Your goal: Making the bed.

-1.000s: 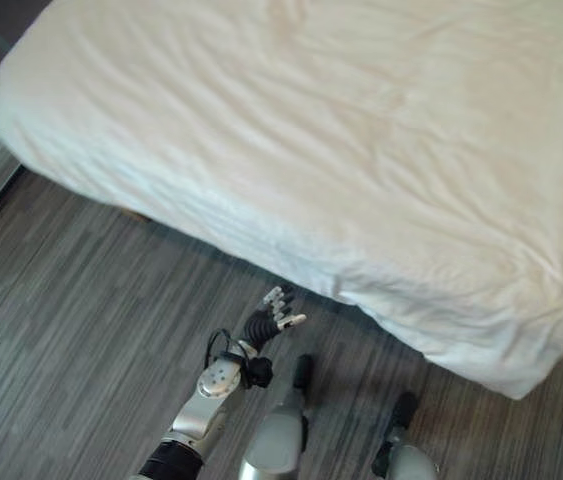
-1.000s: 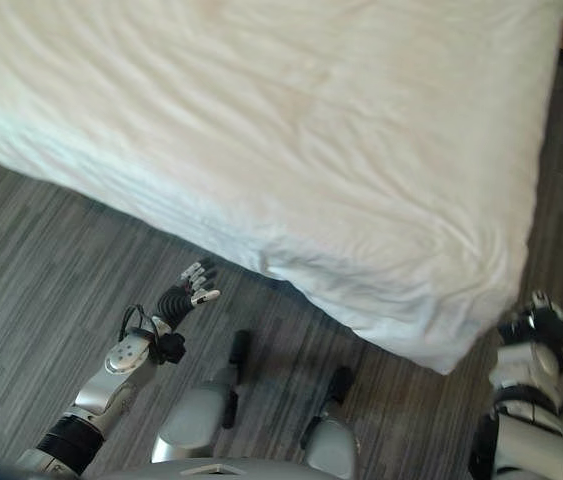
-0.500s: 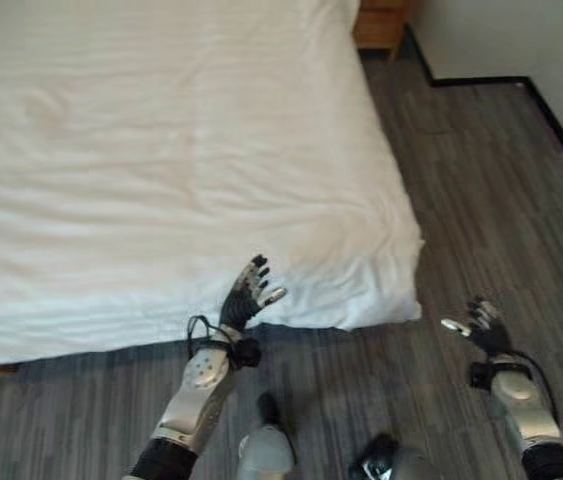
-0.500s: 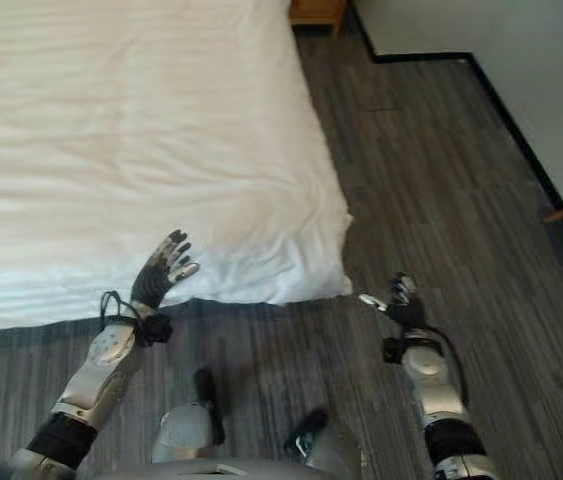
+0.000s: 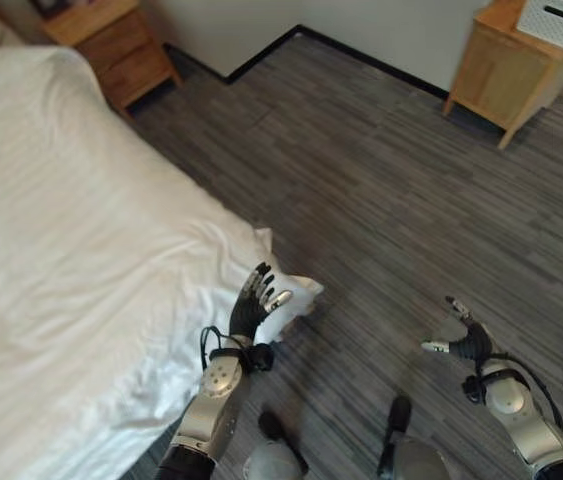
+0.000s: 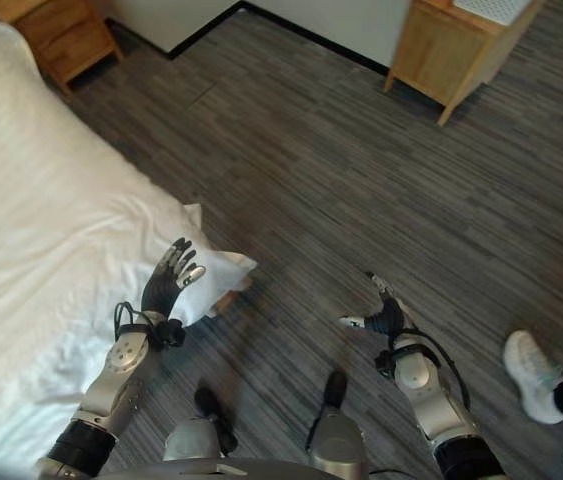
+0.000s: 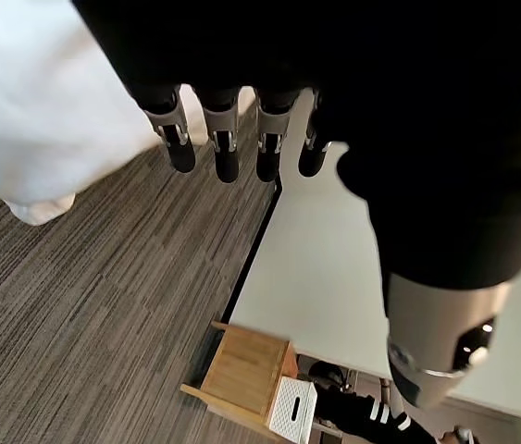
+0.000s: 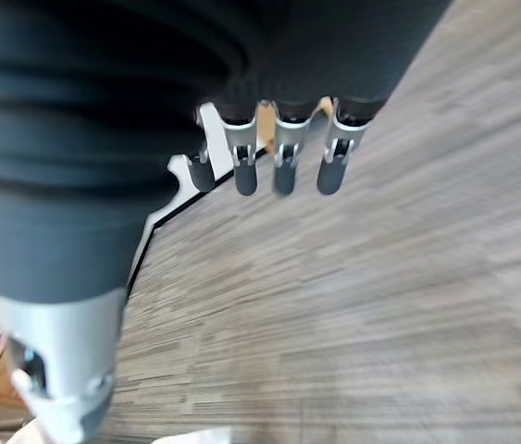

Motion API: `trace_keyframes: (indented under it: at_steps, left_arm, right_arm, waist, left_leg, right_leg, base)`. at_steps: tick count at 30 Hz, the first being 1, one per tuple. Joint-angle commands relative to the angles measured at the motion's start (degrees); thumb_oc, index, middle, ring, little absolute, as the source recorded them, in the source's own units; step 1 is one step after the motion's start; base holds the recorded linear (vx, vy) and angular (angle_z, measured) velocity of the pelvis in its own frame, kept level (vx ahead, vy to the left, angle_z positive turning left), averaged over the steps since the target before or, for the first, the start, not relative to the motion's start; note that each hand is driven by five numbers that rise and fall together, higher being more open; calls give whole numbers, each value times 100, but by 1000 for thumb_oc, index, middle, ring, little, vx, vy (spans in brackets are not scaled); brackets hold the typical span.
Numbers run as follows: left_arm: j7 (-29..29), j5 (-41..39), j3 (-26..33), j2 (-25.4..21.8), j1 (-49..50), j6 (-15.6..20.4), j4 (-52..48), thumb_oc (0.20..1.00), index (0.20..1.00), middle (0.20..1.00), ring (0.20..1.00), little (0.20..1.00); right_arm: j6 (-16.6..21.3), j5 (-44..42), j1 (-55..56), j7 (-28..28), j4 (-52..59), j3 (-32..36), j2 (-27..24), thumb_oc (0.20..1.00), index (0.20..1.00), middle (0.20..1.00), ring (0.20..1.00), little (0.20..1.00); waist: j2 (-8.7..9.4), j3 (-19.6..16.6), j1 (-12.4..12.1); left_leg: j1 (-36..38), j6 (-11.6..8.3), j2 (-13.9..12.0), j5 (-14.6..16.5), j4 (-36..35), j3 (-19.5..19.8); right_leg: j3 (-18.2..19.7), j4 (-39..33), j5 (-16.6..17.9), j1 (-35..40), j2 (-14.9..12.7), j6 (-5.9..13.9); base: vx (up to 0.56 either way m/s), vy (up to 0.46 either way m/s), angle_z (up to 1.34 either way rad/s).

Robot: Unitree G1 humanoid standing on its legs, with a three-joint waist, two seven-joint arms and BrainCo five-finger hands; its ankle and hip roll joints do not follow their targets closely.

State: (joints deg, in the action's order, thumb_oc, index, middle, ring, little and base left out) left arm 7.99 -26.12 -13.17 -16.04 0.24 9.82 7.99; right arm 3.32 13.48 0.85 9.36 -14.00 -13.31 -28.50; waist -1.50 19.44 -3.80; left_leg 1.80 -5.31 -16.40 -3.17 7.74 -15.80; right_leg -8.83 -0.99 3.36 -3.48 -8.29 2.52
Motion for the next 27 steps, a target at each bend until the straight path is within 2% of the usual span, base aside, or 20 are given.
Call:
trace_keyframes:
  at_steps: [1,3,5,6,8,9,10,11,13,14,15,16,19,20,22,23,24,26,27]
  left_arm:
    - [40,174,-107,182,-311,415,-314,1000,1000,1000,1000,1000]
    - [106,241,-157,197,-397,410,-263,1000,1000,1000,1000,1000]
    - [116,249,-204,232,-512,400,-237,1000,1000,1000,1000,1000]
    - [149,264,-240,257,-547,394,-247,1000,1000,1000,1000,1000]
    - [215,264,-266,273,-621,372,-224,1000,1000,1000,1000,1000]
    - [268,283,-258,274,-651,354,-200,1000,1000,1000,1000,1000]
    - [351,347,-236,281,-672,330,-186,1000,1000,1000,1000,1000]
    - [354,349,-236,280,-673,330,-185,1000,1000,1000,1000,1000]
    - [404,333,-216,297,-692,334,-192,1000,1000,1000,1000,1000]
    - [375,289,-181,290,-665,358,-235,1000,1000,1000,1000,1000]
    - [370,276,-191,271,-644,332,-272,1000,1000,1000,1000,1000]
    - [385,283,-204,245,-644,324,-305,1000,1000,1000,1000,1000]
    - [408,332,-209,205,-649,301,-317,1000,1000,1000,1000,1000]
    - [424,332,-273,61,-726,267,-375,1000,1000,1000,1000,1000]
    - [447,380,-360,-75,-830,233,-441,1000,1000,1000,1000,1000]
    - [471,405,-388,-126,-863,217,-470,1000,1000,1000,1000,1000]
    - [497,437,-411,-163,-889,227,-495,1000,1000,1000,1000,1000]
    - [573,515,-417,-217,-972,237,-489,1000,1000,1000,1000,1000]
    - [600,532,-410,-235,-1002,241,-489,1000,1000,1000,1000,1000]
  right_arm:
    - [331,-17,-217,89,476,277,-249,1000,1000,1000,1000,1000]
    - [364,-189,-242,130,563,325,-247,1000,1000,1000,1000,1000]
    - [340,-233,-278,195,654,383,-254,1000,1000,1000,1000,1000]
    - [332,-265,-296,253,707,410,-208,1000,1000,1000,1000,1000]
    - [304,-315,-354,300,781,420,-134,1000,1000,1000,1000,1000]
    - [296,-341,-406,321,821,402,-104,1000,1000,1000,1000,1000]
    - [287,-395,-484,333,844,382,-55,1000,1000,1000,1000,1000]
    - [286,-396,-486,334,843,381,-53,1000,1000,1000,1000,1000]
    - [287,-477,-559,369,857,369,12,1000,1000,1000,1000,1000]
    - [296,-482,-519,328,903,387,42,1000,1000,1000,1000,1000]
    - [285,-439,-489,320,924,384,67,1000,1000,1000,1000,1000]
    - [269,-387,-457,301,949,382,97,1000,1000,1000,1000,1000]
    - [271,-330,-414,316,937,373,150,1000,1000,1000,1000,1000]
    - [277,-244,-350,345,932,401,213,1000,1000,1000,1000,1000]
    - [270,-224,-329,382,946,380,284,1000,1000,1000,1000,1000]
    - [270,-220,-326,390,989,382,311,1000,1000,1000,1000,1000]
    - [270,-185,-329,389,1036,375,322,1000,1000,1000,1000,1000]
    - [280,-152,-357,412,1081,386,383,1000,1000,1000,1000,1000]
    - [280,-162,-345,423,1105,405,414,1000,1000,1000,1000,1000]
  waist:
    - [-58,52,-74]
    - [-48,62,-36]
    - [27,132,-78]
    - [51,170,-111]
    - [31,163,-190]
    - [7,123,-241]
    - [-26,67,-319]
    - [-8,74,-329]
    - [49,60,-417]
    - [76,-12,-423]
    - [104,-43,-451]
    - [130,-74,-451]
    - [209,-134,-472]
    - [447,-212,-535]
    - [570,-186,-452]
    - [559,-168,-407]
    - [518,-136,-320]
    - [353,-106,-187]
    - [303,-79,-118]
  left_leg:
    - [-554,-64,734,256,-198,923]
    - [-570,-50,861,250,-28,973]
    - [-1002,36,1239,379,250,1069]
    - [-1246,88,1459,379,281,1033]
    - [-1538,136,1614,197,90,781]
    - [-1665,146,1567,13,-102,595]
    - [-1859,120,1378,-278,-538,347]
    - [-1829,121,1397,-288,-572,329]
    - [-2080,55,1131,-453,-792,131]
    - [-2012,90,1030,-451,-964,4]
    - [-1994,103,949,-602,-986,-77]
    - [-1943,144,920,-702,-1012,-84]
    - [-1877,194,926,-735,-1080,-94]
    - [-1779,329,1010,-625,-933,-128]
    - [-1437,459,1136,-410,-906,-117]
    - [-1254,516,1157,-321,-922,-75]
    - [-1014,574,1197,-231,-1018,54]
    - [-644,598,1164,-77,-1186,254]
    - [-534,582,1147,-18,-1224,336]
  right_leg:
    - [-66,-155,-788,673,178,280]
    - [53,-217,-766,655,224,246]
    - [126,-286,-777,707,211,197]
    - [202,-282,-792,743,255,189]
    - [405,-299,-891,851,425,180]
    - [529,-348,-985,986,525,183]
    - [634,-401,-1129,1244,606,235]
    - [644,-401,-1141,1254,585,241]
    - [669,-401,-1308,1511,521,316]
    - [653,-401,-1379,1638,471,405]
    - [627,-401,-1425,1777,413,472]
    - [613,-344,-1463,1822,364,489]
    - [613,-211,-1524,1821,314,520]
    - [591,443,-1328,1743,185,704]
    - [539,1513,-856,1388,103,1005]
    - [608,2057,-434,1131,126,1114]
    - [689,2616,-161,856,217,1145]
    - [568,3242,-76,273,154,1126]
    - [392,3222,-97,74,-19,1082]
  base:
    - [190,-196,-144]
    - [96,-59,-103]
    - [88,-74,-91]
    - [133,-63,-68]
    - [229,2,-77]
    - [510,114,-76]
    - [441,107,-56]
    - [439,123,-46]
    - [403,121,-43]
    - [532,167,-44]
    - [468,150,-46]
    - [288,96,-40]
    - [282,96,-47]
    - [413,94,-37]
    - [432,142,-16]
    - [361,152,6]
    - [362,154,23]
    - [406,108,94]
    - [421,33,85]
